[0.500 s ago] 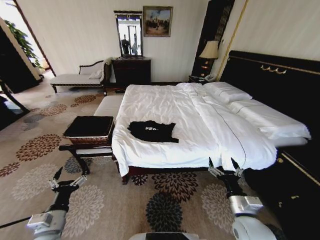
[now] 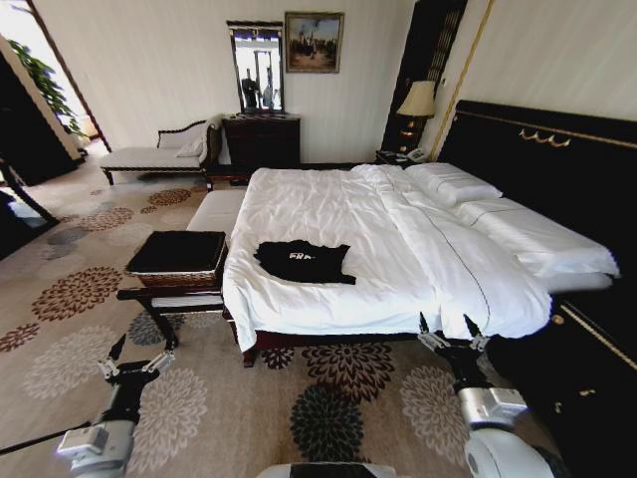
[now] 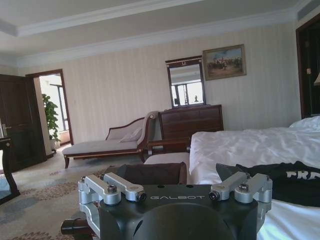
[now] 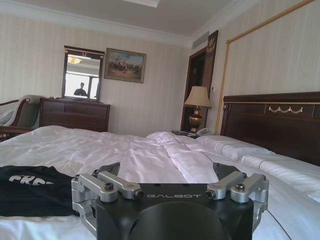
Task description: Fold the clothes on the bed and place them into the basket.
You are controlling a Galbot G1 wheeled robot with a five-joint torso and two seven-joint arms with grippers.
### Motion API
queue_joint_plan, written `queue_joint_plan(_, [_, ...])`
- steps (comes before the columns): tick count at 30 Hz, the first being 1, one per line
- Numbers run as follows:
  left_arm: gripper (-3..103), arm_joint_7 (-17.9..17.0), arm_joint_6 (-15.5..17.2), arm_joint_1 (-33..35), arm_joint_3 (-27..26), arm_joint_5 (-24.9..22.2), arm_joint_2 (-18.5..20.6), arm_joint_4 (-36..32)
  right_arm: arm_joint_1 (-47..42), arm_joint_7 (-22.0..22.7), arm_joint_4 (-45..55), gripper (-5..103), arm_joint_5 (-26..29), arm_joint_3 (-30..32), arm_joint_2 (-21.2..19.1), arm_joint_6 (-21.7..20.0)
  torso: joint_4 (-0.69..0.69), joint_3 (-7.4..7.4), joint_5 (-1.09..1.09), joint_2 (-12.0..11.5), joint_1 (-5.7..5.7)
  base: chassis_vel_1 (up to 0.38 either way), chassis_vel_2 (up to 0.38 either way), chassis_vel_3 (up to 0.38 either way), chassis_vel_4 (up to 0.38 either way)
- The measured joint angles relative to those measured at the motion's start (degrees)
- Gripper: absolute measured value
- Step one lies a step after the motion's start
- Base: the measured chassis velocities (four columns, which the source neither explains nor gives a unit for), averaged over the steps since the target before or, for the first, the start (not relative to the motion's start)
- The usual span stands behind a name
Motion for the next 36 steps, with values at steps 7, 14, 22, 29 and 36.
queue_joint_plan(7, [100,0.0,-0.6,0.6,0.4,0.0,-0.4,0.6,-0.8,0.0,-0.3,100,-1.7,-0.6,1.2,0.9,0.00,0.00,0.00,0.0,0.00,0.000,0.000,0.000,0.000])
queue_joint_plan(14, [100,0.0,-0.6,0.9,-0.3,-1.0,0.1,1.0,-1.0,-0.1,-0.5,100,-2.2,-0.8,1.4,1.2,0.00,0.00,0.00,0.0,-0.01,-0.080,0.059,0.071,-0.053])
queue_joint_plan(22, [100,0.0,-0.7,0.9,0.2,-0.6,-0.4,1.3,-0.7,-0.1,-1.0,100,-2.4,-0.8,1.4,1.2,0.00,0.01,0.00,0.0,0.03,-0.143,0.120,0.135,-0.117])
queue_joint_plan(29, [100,-0.1,-0.7,0.6,0.3,-0.3,-0.5,2.0,-0.5,-0.1,-1.5,100,-2.6,-1.0,1.3,1.4,0.00,0.00,0.00,0.0,0.01,-0.087,0.106,0.105,-0.091])
queue_joint_plan(36, [100,-0.1,-0.7,0.7,0.9,0.2,-0.6,2.2,-0.4,-0.1,-1.8,100,-2.8,-1.4,1.5,1.2,0.00,0.00,0.00,0.0,-0.01,-0.082,0.094,0.084,-0.076])
